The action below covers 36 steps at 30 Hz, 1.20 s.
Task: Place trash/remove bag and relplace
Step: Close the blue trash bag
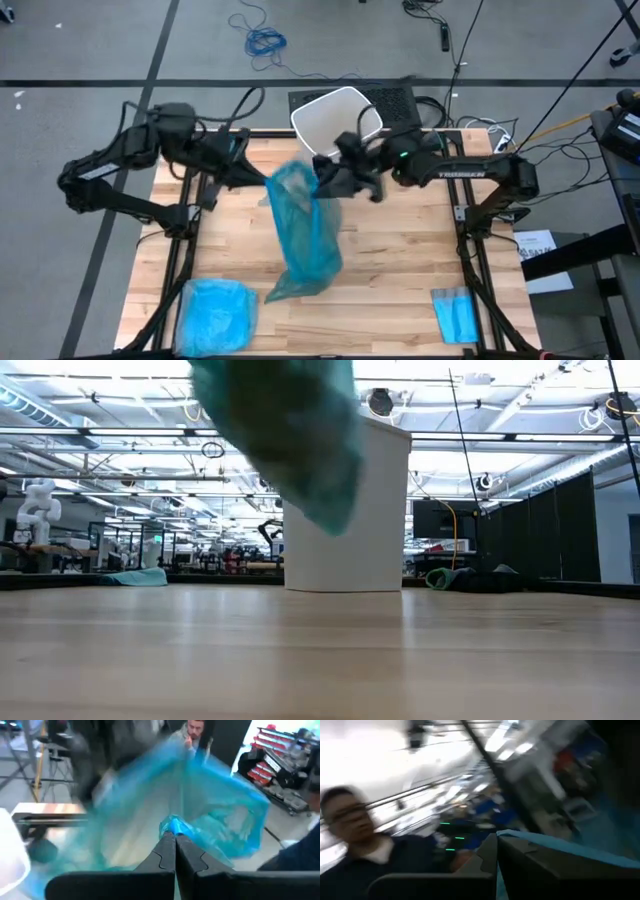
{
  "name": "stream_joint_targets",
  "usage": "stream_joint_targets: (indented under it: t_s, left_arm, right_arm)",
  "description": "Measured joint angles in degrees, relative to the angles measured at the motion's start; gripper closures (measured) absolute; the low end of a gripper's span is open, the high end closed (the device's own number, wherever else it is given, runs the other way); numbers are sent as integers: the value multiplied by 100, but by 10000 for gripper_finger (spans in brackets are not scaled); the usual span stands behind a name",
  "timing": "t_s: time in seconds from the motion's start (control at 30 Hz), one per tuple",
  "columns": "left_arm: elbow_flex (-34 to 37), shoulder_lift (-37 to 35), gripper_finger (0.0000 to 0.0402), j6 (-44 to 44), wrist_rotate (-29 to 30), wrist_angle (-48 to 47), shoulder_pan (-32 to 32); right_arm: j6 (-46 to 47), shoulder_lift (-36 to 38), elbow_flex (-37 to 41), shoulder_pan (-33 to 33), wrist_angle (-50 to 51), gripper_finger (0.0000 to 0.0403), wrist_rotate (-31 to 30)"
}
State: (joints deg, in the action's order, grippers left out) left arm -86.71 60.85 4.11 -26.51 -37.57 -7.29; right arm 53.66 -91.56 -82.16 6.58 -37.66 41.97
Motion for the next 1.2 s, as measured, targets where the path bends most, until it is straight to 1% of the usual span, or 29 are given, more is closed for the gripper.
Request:
stream_joint_targets:
  t_s: [0.07,0.1,0.2,0.33,0.4,0.43,0.5,0.6,0.63,0.7,0.77,0.87,0.93,0.97,1.07,1.2]
  left_arm:
    - [-133,-16,402,-13,279,-428,42]
    - [-212,-29,402,-24,328,-573,45]
    - [-276,-34,402,-52,487,-822,30]
    - [-293,-41,402,-50,591,-991,64]
    - [-291,-39,402,-46,663,-1142,69]
    - [-291,-39,402,-34,747,-1311,59]
    - [-289,-27,402,32,920,-1933,48]
    - [-287,63,402,177,973,-2983,57]
    - [-276,111,402,249,962,-3339,67]
    - [-148,181,402,407,956,-3762,115]
    - [69,195,402,464,965,-4084,195]
    - [516,191,402,656,761,-4049,324]
    - [809,191,402,755,527,-4029,411]
    - [935,192,402,797,526,-3998,457]
    - [1232,191,402,964,548,-3628,537]
    - [1309,189,401,1497,707,-2780,500]
  right_arm:
    - [6,-12,-309,51,103,403,201]
    - [-3,-18,-384,91,238,403,209]
    - [-14,-96,-390,150,498,403,185]
    - [-29,-43,-416,124,487,403,220]
    - [-101,-33,-417,105,709,403,233]
    - [-183,-44,-415,88,913,403,244]
    - [-484,-60,-400,84,1645,403,248]
    - [-1192,-58,-388,13,2990,403,-45]
    - [-1378,-58,-319,-15,3266,403,-178]
    - [-1496,-59,-20,-58,3414,403,-337]
    - [-1334,-65,397,-116,3013,403,-421]
    - [-779,-65,1053,-157,1929,403,-446]
    - [-392,-62,1484,-165,1273,403,-581]
    - [-227,-62,1685,-174,1011,403,-683]
    - [109,-65,2071,-176,406,403,-914]
    - [113,-62,2160,-174,360,403,-950]
